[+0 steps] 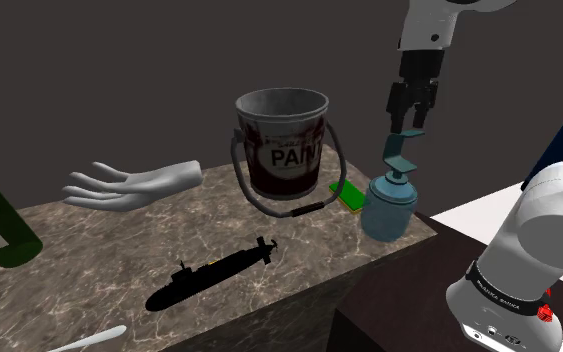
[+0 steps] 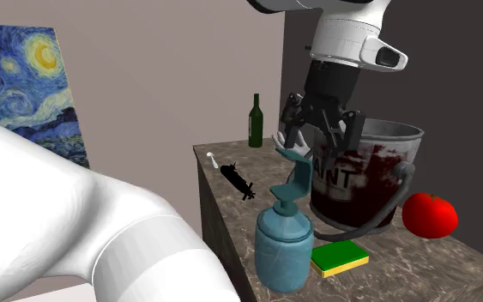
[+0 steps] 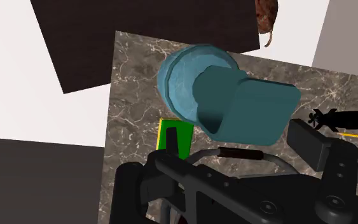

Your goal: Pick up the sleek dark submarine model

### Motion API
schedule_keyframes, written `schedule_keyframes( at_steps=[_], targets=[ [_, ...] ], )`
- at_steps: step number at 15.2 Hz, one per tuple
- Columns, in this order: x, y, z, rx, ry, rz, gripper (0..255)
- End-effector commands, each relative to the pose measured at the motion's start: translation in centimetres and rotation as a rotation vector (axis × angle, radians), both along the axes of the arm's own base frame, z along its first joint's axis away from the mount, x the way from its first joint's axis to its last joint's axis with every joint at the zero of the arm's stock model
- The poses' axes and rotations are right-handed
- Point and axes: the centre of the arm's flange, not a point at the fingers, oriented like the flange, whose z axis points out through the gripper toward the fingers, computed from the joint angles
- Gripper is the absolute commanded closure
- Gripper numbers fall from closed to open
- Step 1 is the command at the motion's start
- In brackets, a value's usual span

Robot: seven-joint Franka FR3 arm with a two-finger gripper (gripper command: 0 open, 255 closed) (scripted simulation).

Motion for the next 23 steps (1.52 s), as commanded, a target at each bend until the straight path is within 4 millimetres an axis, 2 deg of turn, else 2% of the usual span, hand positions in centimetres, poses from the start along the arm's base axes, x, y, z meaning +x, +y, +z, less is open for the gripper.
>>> schedule_keyframes(
  at_steps=[1,6,11,17,23],
  targets=[
    [0.0,0.0,0.0,0.000,0.000,0.000,0],
    [4.9,3.1,-3.2,0.018,-0.018,0.165,0],
    [9.4,7.1,-6.3,0.035,-0.035,0.329,0],
    [13.8,12.8,-9.9,0.057,-0.056,0.527,0],
    [17.0,19.4,-13.2,0.078,-0.078,0.724,0]
  ],
)
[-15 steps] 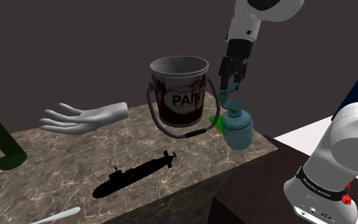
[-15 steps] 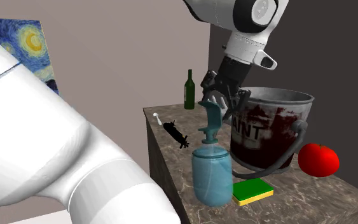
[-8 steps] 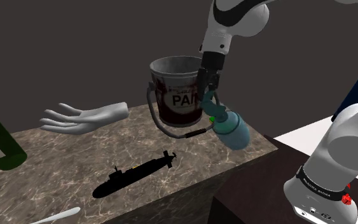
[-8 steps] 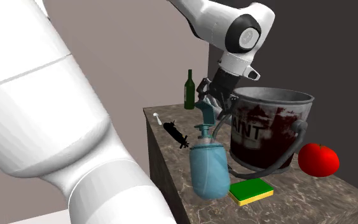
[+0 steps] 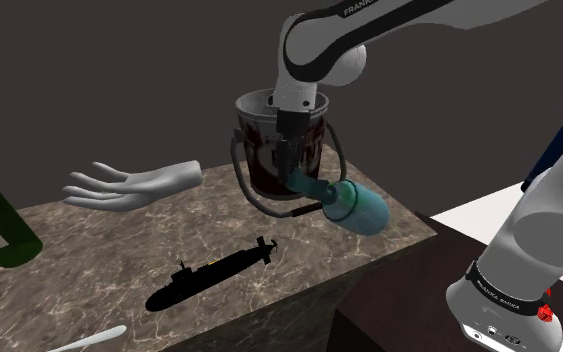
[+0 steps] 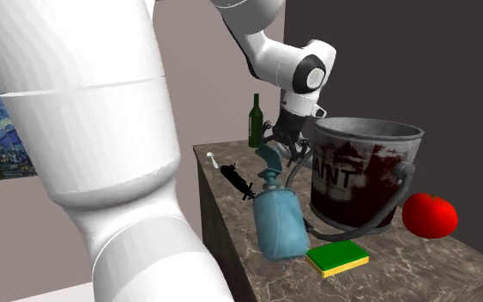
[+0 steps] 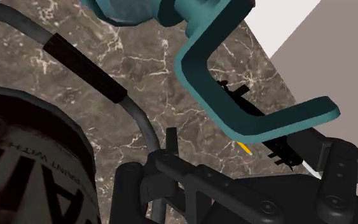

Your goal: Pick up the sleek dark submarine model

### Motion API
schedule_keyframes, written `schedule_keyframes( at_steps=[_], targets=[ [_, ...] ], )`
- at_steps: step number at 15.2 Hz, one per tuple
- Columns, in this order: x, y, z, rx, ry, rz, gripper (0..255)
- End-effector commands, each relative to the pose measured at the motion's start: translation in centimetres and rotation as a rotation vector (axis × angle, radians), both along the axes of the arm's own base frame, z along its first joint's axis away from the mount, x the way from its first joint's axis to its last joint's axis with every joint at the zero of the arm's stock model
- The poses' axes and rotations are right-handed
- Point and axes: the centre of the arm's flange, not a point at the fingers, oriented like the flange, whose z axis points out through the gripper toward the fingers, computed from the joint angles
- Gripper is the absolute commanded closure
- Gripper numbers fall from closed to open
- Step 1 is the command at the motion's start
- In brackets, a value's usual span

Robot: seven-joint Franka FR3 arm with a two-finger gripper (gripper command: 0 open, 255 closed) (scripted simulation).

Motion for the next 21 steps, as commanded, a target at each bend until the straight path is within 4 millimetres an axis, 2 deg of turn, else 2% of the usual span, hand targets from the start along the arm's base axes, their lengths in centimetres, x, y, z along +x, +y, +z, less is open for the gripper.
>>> schedule_keyframes(
  at_steps=[1,6,11,20,21],
  targets=[
    [0.5,0.9,-1.9,-0.137,-0.042,0.152,0],
    [2.1,6.9,-4.5,-0.118,-0.072,0.314,0],
    [2.7,13.1,-6.9,-0.097,-0.102,0.477,0],
    [1.3,24.3,-11.1,-0.058,-0.156,0.769,0],
    [1.1,25.0,-11.3,-0.056,-0.160,0.788,0]
  ],
)
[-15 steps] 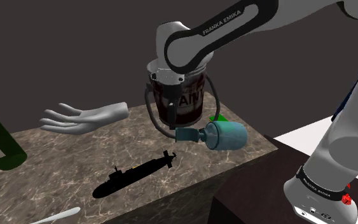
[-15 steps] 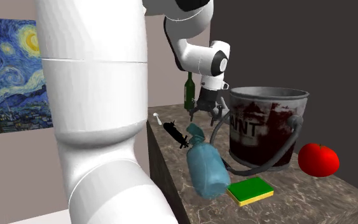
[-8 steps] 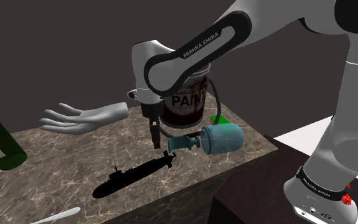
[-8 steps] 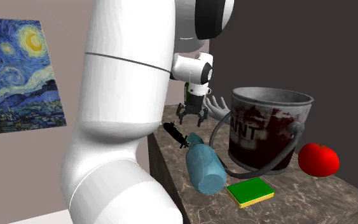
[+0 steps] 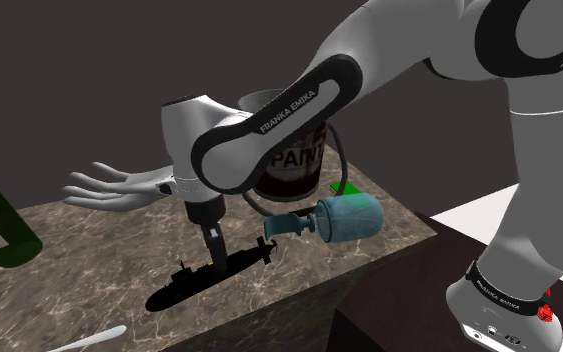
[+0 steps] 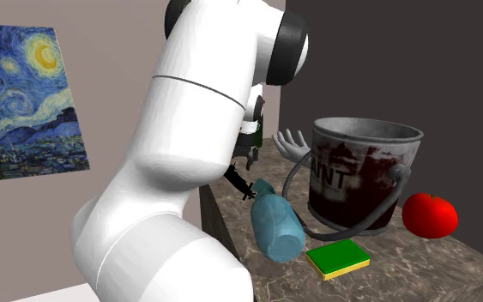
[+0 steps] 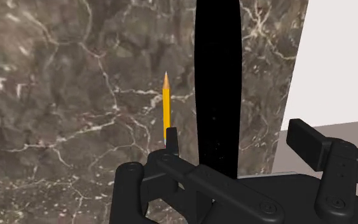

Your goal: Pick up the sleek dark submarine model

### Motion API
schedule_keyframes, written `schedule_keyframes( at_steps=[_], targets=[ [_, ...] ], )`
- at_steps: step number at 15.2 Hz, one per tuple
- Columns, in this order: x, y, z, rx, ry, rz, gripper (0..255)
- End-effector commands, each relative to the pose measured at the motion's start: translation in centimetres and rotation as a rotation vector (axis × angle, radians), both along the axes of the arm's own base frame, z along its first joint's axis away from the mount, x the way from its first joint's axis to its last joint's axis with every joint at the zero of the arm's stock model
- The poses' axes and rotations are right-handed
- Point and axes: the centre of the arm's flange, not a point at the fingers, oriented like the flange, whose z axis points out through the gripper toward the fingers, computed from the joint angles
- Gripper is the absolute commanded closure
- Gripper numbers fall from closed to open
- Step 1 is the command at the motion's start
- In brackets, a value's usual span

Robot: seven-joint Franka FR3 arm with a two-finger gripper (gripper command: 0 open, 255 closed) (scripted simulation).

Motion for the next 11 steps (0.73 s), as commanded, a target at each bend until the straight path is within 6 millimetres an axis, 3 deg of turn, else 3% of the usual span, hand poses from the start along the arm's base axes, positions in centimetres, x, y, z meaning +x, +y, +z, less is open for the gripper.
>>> schedule_keyframes(
  at_steps=[1,9,10,11],
  targets=[
    [-0.4,1.0,-1.0,0.003,-0.004,0.027,0],
    [-0.4,1.0,-4.5,0.003,-0.004,0.027,0],
    [-0.4,0.9,-4.5,0.003,-0.004,0.027,255],
    [-0.3,0.9,-4.4,0.003,-0.004,0.027,255]
  ],
)
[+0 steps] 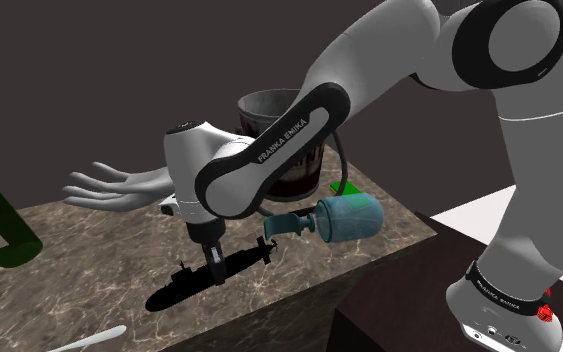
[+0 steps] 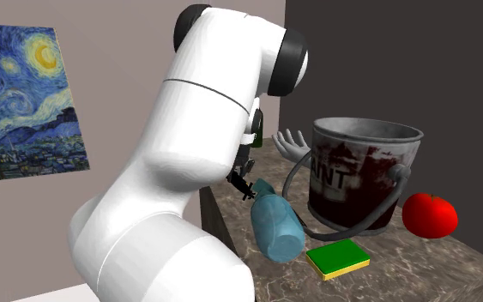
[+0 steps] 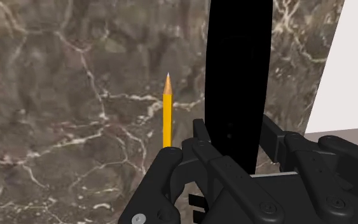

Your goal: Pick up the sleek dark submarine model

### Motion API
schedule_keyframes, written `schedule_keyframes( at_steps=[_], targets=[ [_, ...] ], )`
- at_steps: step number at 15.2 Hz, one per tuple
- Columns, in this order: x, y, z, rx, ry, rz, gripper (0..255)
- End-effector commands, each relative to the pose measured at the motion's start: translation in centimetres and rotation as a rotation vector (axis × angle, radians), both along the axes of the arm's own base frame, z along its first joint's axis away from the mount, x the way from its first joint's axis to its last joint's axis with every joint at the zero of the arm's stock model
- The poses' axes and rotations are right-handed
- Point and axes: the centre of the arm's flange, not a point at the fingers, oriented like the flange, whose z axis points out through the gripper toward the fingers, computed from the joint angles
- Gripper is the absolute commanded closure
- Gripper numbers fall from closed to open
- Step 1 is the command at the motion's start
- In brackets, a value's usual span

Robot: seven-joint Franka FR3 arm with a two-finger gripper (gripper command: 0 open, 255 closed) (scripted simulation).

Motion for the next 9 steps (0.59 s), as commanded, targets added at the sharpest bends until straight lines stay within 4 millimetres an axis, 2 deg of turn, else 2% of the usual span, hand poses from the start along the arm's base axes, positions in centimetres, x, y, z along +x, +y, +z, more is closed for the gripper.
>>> schedule_keyframes(
  at_steps=[1,8,9],
  targets=[
    [0.02,-0.04,-0.07,0.000,0.000,0.000,255],
    [-0.03,0.01,-0.15,0.000,0.000,0.000,255],
    [-0.03,0.01,0.38,0.000,0.000,0.000,255]
  ],
)
